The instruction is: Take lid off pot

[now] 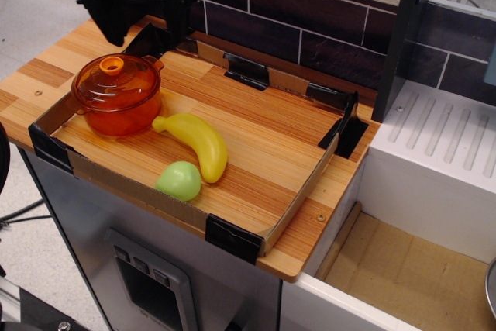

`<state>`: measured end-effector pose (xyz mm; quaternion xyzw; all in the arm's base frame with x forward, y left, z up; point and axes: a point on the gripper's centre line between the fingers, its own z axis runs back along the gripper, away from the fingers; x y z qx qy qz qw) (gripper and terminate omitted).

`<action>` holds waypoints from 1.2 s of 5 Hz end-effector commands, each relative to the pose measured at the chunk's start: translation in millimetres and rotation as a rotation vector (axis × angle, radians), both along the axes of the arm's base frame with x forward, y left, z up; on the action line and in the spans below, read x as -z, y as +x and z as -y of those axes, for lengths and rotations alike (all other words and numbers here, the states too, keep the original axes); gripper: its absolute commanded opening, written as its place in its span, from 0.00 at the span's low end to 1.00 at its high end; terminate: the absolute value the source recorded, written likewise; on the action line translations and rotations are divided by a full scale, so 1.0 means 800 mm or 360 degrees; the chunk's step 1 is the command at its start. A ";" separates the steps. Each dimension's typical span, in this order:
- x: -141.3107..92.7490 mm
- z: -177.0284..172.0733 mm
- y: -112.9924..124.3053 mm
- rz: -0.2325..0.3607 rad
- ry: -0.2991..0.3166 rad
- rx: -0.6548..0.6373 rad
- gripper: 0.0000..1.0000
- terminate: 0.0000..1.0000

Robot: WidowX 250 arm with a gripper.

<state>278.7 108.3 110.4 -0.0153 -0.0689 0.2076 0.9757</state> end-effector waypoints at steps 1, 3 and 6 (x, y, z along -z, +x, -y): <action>-0.017 -0.044 -0.001 0.0103 0.0097 -0.0049 1.00 0.00; 0.009 -0.061 -0.012 0.0021 0.0140 -0.0032 1.00 0.00; 0.044 -0.065 0.006 0.0043 0.0194 -0.0107 1.00 0.00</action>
